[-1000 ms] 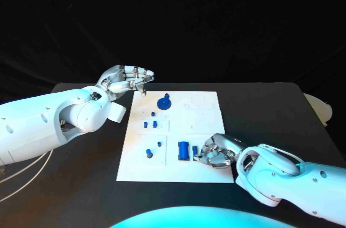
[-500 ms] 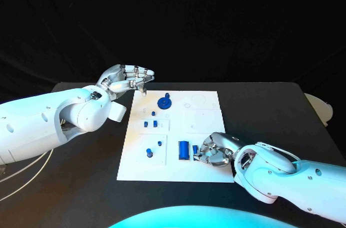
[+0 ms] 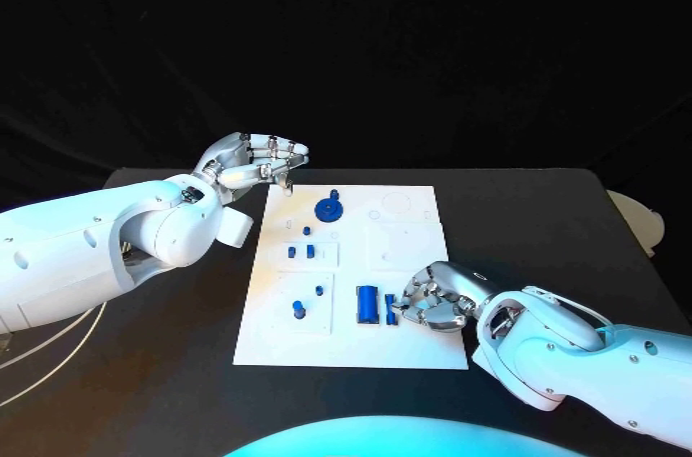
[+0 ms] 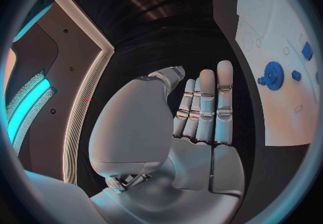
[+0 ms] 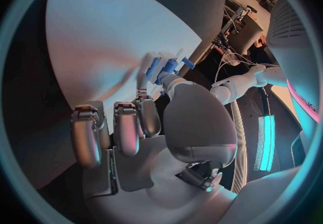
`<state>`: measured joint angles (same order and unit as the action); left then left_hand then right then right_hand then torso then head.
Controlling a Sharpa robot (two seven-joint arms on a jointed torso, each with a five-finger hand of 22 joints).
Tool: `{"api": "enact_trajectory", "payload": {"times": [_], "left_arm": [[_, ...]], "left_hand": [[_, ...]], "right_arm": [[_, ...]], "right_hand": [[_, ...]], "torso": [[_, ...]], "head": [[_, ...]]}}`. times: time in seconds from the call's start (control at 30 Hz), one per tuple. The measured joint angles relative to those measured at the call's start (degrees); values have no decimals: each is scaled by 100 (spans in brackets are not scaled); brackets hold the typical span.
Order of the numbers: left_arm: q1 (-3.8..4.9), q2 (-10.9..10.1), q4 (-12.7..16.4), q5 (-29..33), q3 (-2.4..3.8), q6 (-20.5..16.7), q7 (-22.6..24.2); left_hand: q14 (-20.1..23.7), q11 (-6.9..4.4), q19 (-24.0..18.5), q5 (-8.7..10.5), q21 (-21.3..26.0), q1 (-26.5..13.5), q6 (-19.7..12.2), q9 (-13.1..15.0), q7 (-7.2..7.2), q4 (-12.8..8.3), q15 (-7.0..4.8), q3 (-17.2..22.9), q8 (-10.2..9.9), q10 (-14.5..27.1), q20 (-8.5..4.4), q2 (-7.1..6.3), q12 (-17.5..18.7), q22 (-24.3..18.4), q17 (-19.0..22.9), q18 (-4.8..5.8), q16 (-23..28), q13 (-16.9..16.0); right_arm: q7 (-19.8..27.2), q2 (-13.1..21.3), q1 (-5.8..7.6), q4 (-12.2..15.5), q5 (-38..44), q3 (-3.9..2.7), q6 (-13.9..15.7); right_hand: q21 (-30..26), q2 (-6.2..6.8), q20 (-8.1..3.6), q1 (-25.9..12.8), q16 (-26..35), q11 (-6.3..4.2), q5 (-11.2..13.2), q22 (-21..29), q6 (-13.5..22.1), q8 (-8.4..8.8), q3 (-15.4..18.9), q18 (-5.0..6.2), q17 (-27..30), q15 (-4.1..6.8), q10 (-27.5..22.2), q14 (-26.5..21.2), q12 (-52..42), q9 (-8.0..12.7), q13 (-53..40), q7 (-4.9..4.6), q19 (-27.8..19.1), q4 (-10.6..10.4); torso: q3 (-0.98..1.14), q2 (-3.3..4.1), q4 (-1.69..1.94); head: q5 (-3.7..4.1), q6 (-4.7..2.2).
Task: Assemble the parts on the task board
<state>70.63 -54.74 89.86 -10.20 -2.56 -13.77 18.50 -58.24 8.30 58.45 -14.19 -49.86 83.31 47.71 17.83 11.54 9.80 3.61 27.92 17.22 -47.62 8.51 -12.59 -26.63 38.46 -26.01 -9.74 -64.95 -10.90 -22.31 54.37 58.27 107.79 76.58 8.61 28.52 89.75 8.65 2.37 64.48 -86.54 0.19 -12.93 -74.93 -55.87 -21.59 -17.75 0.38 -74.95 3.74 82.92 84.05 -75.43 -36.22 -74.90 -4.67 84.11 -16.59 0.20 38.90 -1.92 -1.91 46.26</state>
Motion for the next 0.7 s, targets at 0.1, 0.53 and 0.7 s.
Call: {"api": "enact_trajectory", "payload": {"times": [0.1, 0.53, 0.7], "left_arm": [[-8, 16, -21, 21, -7, -5, 10], [-104, 339, -456, 623, -70, -126, 93], [-163, 639, -876, 971, -77, -241, 180]], "left_hand": [[12, 0, 0, 0, 0, -24, -11, 0, 11, 9, 12, 9, 0, 0, 0, 24, -21, 0, 0, 0, 0, 0], [547, -13, -394, 0, 460, -160, -41, -16, 0, 151, 53, -119, 67, -55, 80, -24, -233, -227, 252, 0, 373, 2], [758, -35, -587, 0, 1120, -160, -60, -21, -19, 239, 81, -207, 166, -351, 114, -24, -283, -643, 681, 0, 1176, 88]], "right_arm": [[426, 65, 128, -60, -368, -3, 259], [2746, -251, 648, -1551, -3545, -32, 606], [3469, -669, 698, -2390, -4796, -80, 448]], "right_hand": [[-393, -85, 18, 96, 153, 58, -79, 1, 86, 56, 22, 1, 0, -22, -140, -10, 236, 11, -5, -61, -18, 8], [-5655, -57, 292, 1142, 3136, 354, -22, 675, 731, 393, -137, 935, 3583, -353, -2534, -1407, 4018, 83, 2094, -386, -2034, 144], [-7208, 46, 630, 1425, 4865, 648, 257, 1863, 907, 571, -550, 935, 4439, -690, -2933, -2371, 5353, 269, 3484, -564, -2745, 130]], "torso": [[-7, -15, 6], [-82, -214, 33], [-119, -332, 49]], "head": [[16, -42], [176, -341], [259, -586]]}}
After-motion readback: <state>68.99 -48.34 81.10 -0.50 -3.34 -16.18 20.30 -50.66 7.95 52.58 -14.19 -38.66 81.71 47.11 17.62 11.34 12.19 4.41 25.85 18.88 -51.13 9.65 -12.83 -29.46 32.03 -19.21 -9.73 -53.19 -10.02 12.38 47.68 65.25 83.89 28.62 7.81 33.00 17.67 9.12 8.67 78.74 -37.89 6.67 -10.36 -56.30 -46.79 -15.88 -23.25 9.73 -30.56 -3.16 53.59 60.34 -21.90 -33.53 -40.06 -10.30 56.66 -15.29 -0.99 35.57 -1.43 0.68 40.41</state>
